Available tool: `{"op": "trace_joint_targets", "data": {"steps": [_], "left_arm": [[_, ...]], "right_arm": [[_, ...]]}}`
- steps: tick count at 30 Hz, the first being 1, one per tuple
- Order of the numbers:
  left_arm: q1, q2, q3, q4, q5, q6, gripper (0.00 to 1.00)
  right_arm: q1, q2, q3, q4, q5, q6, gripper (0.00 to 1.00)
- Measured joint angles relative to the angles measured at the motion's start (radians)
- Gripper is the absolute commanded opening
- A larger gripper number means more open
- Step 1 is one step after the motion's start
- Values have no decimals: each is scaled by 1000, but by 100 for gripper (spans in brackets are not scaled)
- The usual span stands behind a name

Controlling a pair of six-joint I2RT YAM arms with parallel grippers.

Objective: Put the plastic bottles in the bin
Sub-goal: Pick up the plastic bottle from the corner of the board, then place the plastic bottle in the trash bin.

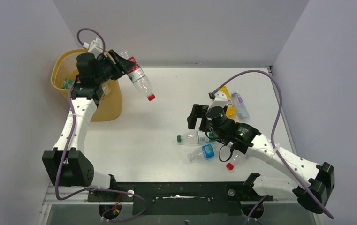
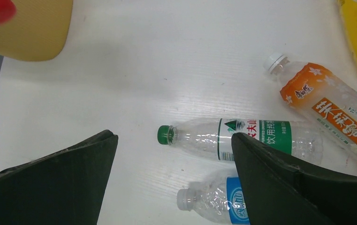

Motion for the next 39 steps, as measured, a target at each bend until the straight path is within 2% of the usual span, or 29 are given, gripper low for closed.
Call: {"op": "trace_joint_targets", "data": {"steps": [7,15,21,29,39], "left_arm": [[170,34,142,0,6,-32,33],[312,48,307,15,0,-56,34],[409,37,349,48,-50,-4,34],[433,21,347,73,-183,107,34],[429,84,260,246,-245,181,34]], "right_arm": [[0,46,-18,3,-52,4,98],[0,73,-21,9,-87,7,98],[0,90,-31,37,-116,16,98],[1,126,-53,53,-159,35,98],[2,159,-53,68,-183,37,98]]}}
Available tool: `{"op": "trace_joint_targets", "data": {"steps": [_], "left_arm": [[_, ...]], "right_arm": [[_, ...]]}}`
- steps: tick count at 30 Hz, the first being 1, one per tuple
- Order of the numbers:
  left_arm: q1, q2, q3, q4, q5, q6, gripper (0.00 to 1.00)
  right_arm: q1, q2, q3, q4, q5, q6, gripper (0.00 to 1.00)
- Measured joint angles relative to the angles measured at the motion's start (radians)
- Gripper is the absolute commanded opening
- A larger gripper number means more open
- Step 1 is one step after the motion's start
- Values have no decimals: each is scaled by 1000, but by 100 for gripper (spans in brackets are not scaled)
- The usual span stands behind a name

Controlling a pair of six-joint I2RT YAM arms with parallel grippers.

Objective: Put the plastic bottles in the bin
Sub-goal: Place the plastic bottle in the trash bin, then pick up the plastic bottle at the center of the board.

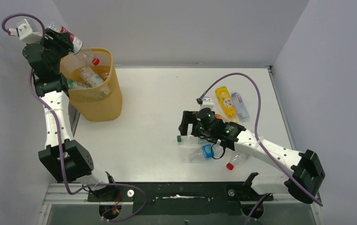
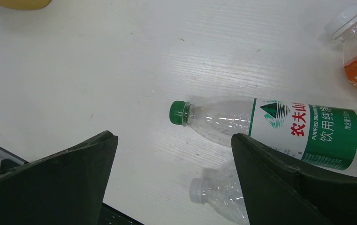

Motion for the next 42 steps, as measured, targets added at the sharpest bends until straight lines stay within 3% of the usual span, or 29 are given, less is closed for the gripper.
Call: {"op": "trace_joint_targets", "data": {"steps": [9,13,18,29,38,42], "left_arm": [[-89,115,-83,91,-66,75,35],[-121,145,-76,102,-64,106,68],[-129,166,-42,39,-110,120,82],[-109,163,-24,-63,-135,102,84],[-46,156,272,-342,-75,49,85],[-66,99,322,-417,-7,35,85]], "right_arm": [[7,0,0,11,-5,4,98],[13,0,0,11,-5,4,98],[13,0,0,11,-4,5,98],[20,0,0,11,-2,5,98],[26,0,4,10,2,4,98],[43,0,6,11,5,8,98]]}}
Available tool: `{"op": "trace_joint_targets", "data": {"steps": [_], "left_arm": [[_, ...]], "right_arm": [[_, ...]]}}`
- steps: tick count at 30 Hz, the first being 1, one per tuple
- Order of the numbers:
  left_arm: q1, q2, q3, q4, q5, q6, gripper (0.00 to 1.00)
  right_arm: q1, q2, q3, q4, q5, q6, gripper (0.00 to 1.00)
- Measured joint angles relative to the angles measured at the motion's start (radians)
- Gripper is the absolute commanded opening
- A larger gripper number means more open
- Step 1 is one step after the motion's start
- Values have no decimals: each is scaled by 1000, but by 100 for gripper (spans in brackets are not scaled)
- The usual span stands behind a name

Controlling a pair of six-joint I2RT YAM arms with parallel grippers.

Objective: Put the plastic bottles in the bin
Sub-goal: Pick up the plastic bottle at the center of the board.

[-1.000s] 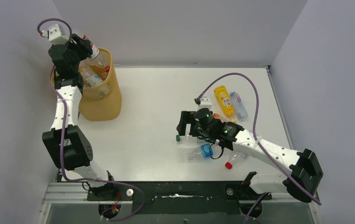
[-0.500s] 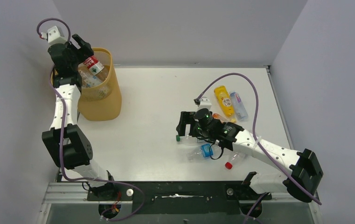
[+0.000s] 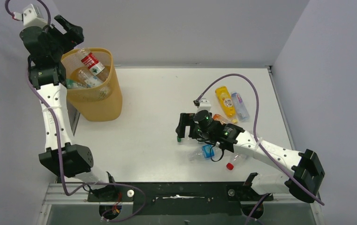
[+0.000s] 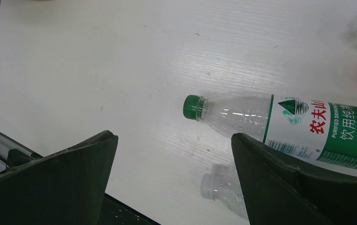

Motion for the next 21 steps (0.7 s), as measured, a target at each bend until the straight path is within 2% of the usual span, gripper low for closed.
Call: {"op": "trace_joint_targets", "data": {"steps": [9,21], "left_arm": [[-165,-124,-14,-67,141,-16,85],[-403,-135,-171,-108,159,-12,85]], "right_arm": [[21,0,-1,8,11,16,98],[23,-36,-39,-1,61,40,98]]}}
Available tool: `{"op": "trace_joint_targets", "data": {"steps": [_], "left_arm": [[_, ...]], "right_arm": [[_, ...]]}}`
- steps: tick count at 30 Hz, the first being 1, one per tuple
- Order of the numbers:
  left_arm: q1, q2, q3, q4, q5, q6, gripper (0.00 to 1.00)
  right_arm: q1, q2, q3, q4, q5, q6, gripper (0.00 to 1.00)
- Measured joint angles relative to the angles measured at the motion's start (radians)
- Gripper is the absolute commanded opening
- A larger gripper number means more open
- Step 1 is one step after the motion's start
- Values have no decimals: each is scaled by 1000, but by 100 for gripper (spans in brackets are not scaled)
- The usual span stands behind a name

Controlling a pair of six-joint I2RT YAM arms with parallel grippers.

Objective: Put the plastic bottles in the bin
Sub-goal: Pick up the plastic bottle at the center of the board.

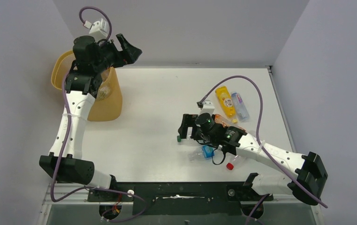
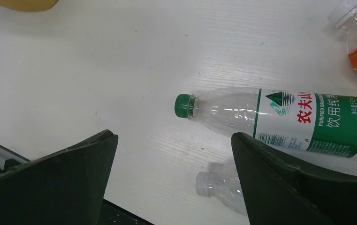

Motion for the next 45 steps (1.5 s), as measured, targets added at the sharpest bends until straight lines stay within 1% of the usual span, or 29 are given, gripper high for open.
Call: {"op": "trace_joint_targets", "data": {"steps": [8,14,23,27,32,39,45], "left_arm": [[-128,3,-73,8,-3,0,86],[-224,19,-82,10,9,0,85],[-278,54,-84,16,24,0,86],[-314,76,-94,19,24,0,86],[-321,76,-142,25,27,-1,86],[-321,76,-198,46,28,-4,86],[-321,76,-234,61,31,-7,86]], "right_arm": [[0,-12,0,-22,33,8,98],[0,-23,1,-72,56,8,98],[-2,-55,18,-121,96,4,98],[-31,-56,33,-145,107,-7,98],[-140,-64,73,-200,116,-35,98],[-426,-80,105,-243,74,-100,98],[-604,-74,105,-267,30,-162,98]]}}
